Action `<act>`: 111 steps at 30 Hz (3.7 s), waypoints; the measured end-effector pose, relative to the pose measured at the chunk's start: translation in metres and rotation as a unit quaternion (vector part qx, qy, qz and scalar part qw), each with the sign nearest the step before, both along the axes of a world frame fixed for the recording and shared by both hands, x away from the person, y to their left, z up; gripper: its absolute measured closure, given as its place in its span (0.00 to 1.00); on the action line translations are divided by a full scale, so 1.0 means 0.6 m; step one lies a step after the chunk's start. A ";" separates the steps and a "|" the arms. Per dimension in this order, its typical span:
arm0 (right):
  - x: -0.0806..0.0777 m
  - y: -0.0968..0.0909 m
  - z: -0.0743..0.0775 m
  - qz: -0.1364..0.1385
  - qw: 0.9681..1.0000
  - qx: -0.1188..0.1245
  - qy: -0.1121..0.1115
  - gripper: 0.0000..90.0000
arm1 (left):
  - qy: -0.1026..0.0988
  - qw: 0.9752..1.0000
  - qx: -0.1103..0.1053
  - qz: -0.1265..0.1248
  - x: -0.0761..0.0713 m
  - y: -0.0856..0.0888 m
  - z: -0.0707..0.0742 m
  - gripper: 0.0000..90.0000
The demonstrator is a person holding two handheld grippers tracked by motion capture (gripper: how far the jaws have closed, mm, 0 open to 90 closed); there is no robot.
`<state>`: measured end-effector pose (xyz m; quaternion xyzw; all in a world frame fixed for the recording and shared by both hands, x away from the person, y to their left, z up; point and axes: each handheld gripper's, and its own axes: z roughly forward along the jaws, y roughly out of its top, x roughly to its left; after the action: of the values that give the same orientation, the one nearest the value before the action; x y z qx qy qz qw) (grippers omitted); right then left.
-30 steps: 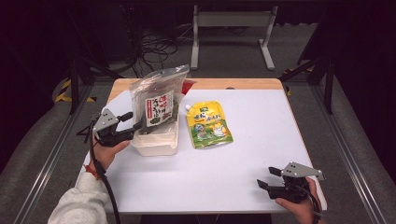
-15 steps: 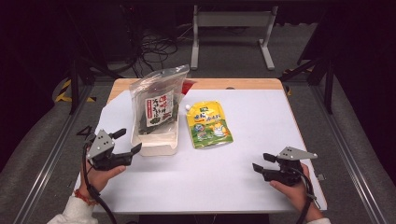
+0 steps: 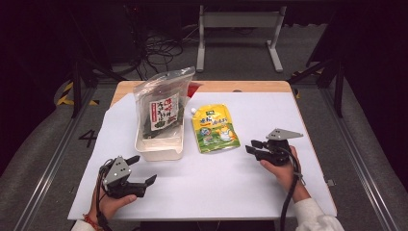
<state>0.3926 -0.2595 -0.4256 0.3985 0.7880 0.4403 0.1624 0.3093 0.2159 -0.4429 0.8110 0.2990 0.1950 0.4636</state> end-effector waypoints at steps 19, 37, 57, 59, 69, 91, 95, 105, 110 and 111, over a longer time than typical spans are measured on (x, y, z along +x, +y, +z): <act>0.136 0.074 -0.045 -0.004 0.994 0.010 0.104 0.28 | 0.010 0.999 0.040 -0.031 -0.014 -0.026 -0.016 0.14; 0.130 0.083 -0.044 0.032 0.993 0.034 0.106 0.84 | 0.034 0.997 0.035 -0.054 -0.002 -0.045 -0.021 0.18; -0.058 0.042 -0.031 0.122 0.989 0.039 0.074 0.90 | 0.091 0.986 0.023 -0.140 -0.009 -0.109 -0.024 0.15; -0.070 0.043 -0.033 0.131 0.988 0.035 0.076 0.90 | 0.094 0.985 0.024 -0.145 -0.008 -0.115 -0.025 0.15; -0.108 0.047 -0.042 0.149 0.987 -0.002 0.058 0.89 | 0.140 0.979 0.021 -0.143 0.051 -0.194 -0.033 0.12; -0.158 0.038 -0.031 0.193 0.980 0.021 -0.038 0.93 | 0.177 0.976 0.005 -0.124 0.079 -0.210 -0.042 0.11; -0.156 0.050 -0.035 0.209 0.978 0.006 -0.018 0.92 | 0.169 0.977 0.015 -0.129 0.078 -0.206 -0.042 0.11; -0.112 0.069 -0.039 0.164 0.985 -0.010 0.058 0.55 | 0.157 0.976 0.054 -0.141 0.071 -0.184 -0.037 0.11; -0.089 0.096 -0.046 0.123 0.986 -0.015 0.109 0.34 | 0.163 0.975 0.047 -0.140 0.062 -0.159 -0.038 0.11; -0.085 0.100 -0.047 0.122 0.985 -0.008 0.124 0.34 | 0.165 0.975 0.042 -0.141 0.060 -0.157 -0.039 0.11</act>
<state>0.3418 -0.1994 -0.4540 0.3491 0.8484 0.3978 0.0117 0.3453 0.1214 -0.4664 0.8844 0.2457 0.0037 0.3967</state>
